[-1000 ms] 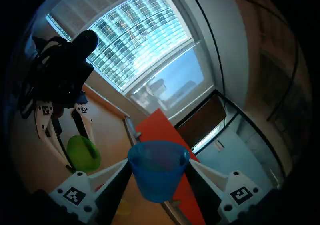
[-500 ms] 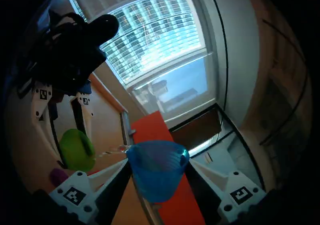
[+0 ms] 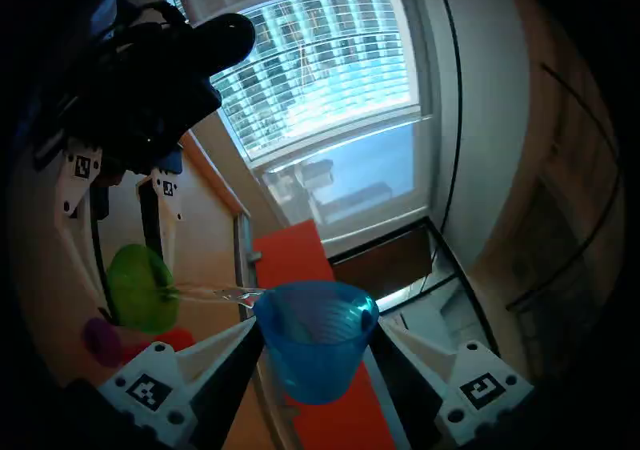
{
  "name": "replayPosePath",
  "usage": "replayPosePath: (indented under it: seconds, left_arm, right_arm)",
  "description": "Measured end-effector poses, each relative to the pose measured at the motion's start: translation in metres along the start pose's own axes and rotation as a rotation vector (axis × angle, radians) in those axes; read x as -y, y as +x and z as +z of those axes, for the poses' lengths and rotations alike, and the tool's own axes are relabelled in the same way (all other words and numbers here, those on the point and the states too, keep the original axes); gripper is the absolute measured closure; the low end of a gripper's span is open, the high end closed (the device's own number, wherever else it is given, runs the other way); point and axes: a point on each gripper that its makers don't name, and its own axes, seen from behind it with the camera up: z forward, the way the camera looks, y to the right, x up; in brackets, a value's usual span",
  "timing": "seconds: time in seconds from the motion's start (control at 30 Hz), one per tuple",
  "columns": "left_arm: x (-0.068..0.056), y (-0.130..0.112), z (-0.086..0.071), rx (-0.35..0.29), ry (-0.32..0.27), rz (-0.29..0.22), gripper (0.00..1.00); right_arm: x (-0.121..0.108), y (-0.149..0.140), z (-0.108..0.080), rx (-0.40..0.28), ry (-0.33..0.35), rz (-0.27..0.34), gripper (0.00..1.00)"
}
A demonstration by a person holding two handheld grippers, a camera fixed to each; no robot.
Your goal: Pour water
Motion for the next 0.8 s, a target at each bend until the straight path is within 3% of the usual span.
replayPosePath:
  seconds: [0.8]
  left_arm:
    - [-0.004,0.004,0.002,0.0,-0.006,0.003,0.13]
  right_arm:
    - [-0.017,0.009,0.0,-0.012,-0.045,-0.135,0.11]
